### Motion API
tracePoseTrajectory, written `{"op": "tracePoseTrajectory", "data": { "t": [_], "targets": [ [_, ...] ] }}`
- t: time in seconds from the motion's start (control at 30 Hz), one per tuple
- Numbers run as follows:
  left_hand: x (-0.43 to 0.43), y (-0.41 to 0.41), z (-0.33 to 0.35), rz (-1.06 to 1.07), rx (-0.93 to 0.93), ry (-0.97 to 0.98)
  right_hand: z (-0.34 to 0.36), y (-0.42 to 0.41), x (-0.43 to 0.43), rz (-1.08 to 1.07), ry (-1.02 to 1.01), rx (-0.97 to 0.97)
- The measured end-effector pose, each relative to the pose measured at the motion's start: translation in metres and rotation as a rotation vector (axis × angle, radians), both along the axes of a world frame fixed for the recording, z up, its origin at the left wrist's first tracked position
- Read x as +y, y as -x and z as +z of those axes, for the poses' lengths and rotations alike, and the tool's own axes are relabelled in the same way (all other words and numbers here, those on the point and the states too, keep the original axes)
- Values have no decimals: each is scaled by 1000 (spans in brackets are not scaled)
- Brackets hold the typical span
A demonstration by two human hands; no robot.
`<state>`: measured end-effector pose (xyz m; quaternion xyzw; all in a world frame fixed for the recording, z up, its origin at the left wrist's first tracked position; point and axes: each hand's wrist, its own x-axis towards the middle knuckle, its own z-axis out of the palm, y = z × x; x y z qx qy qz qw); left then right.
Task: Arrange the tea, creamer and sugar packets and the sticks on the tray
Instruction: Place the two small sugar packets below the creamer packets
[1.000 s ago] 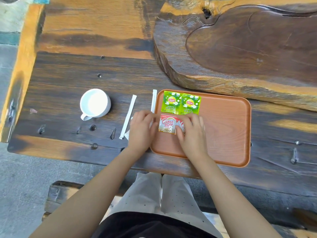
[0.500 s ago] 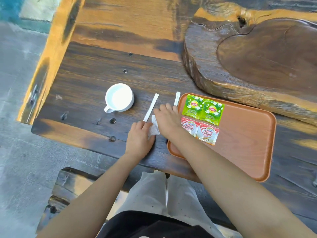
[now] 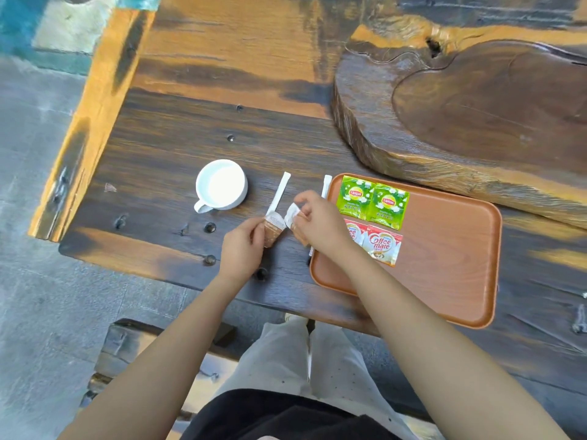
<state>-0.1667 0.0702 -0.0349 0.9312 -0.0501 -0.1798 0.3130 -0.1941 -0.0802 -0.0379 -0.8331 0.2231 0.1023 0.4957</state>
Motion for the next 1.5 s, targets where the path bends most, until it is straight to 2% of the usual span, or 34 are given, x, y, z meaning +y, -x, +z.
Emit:
{"op": "tracePoseTrajectory", "data": {
  "t": [0.07,0.13,0.2,0.27,0.3,0.4,0.47,0.63,0.87,0.97,1.03,1.17,1.33,1.5],
  "targets": [
    [-7,-1,11,307,291,340,10,11,-2,-215,-254,8],
    [-12,1,20,468,533,618,20,25,-5,-422,-558,29],
    [-17,3,27,477,637,727,25,39,-6,-539,-807,62],
    [-22,6,29,467,695,787,24,54,-9,-587,-850,63],
    [-24,8,29,457,712,796,20,62,-10,-593,-779,51],
    [-30,12,27,405,711,731,5,88,-16,-490,-341,36],
    [-33,14,25,387,685,680,-1,102,-20,-412,-171,41],
    [-40,15,28,398,654,675,-10,110,-21,-200,41,50],
    [-38,11,27,429,683,709,-25,110,-19,113,312,-33],
    [-38,10,25,434,682,705,-32,118,-19,80,497,-124],
    [-37,10,23,435,682,710,-32,124,-19,44,518,-155],
    [-40,12,20,429,691,711,-35,132,-13,113,458,-148],
    [-42,13,19,403,683,684,-35,128,-5,96,387,-142],
    [-42,11,19,303,638,623,-35,127,-5,121,392,-141]
  ]
}}
